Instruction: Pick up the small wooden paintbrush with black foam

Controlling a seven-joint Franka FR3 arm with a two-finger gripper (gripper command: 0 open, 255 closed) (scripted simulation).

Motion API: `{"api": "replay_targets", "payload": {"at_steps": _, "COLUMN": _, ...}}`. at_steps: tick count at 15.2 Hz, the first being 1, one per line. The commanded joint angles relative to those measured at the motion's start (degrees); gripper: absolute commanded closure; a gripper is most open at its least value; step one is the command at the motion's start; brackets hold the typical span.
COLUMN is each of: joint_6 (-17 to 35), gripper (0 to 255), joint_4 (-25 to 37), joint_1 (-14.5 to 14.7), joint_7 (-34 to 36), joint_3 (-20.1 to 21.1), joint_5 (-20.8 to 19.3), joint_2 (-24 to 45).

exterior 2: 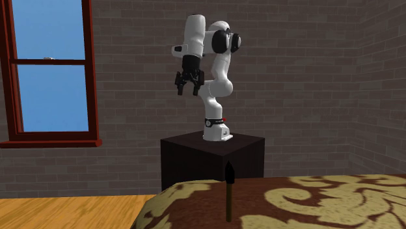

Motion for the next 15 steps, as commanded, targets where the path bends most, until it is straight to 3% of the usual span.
{"api": "replay_targets", "payload": {"at_steps": 1, "joint_6": 2.9, "gripper": 0, "joint_4": 0.5, "joint_1": 0.4, "joint_7": 2.6, "joint_3": 2.3, "joint_5": 0.1, "joint_2": 2.9}}
{"api": "replay_targets", "payload": {"at_steps": 8, "joint_6": 13.5, "gripper": 0, "joint_4": 4.0, "joint_1": -0.5, "joint_7": 13.4, "joint_3": 10.4, "joint_5": -4.6, "joint_2": 16.5}}
{"api": "replay_targets", "payload": {"at_steps": 11, "joint_6": 17.1, "gripper": 0, "joint_4": 6.8, "joint_1": -1.3, "joint_7": 19.9, "joint_3": 13.6, "joint_5": -10.0, "joint_2": 23.3}}
{"api": "replay_targets", "payload": {"at_steps": 15, "joint_6": 20.1, "gripper": 0, "joint_4": 11.8, "joint_1": -1.0, "joint_7": 30.5, "joint_3": 15.9, "joint_5": -20.5, "joint_2": 33.1}}
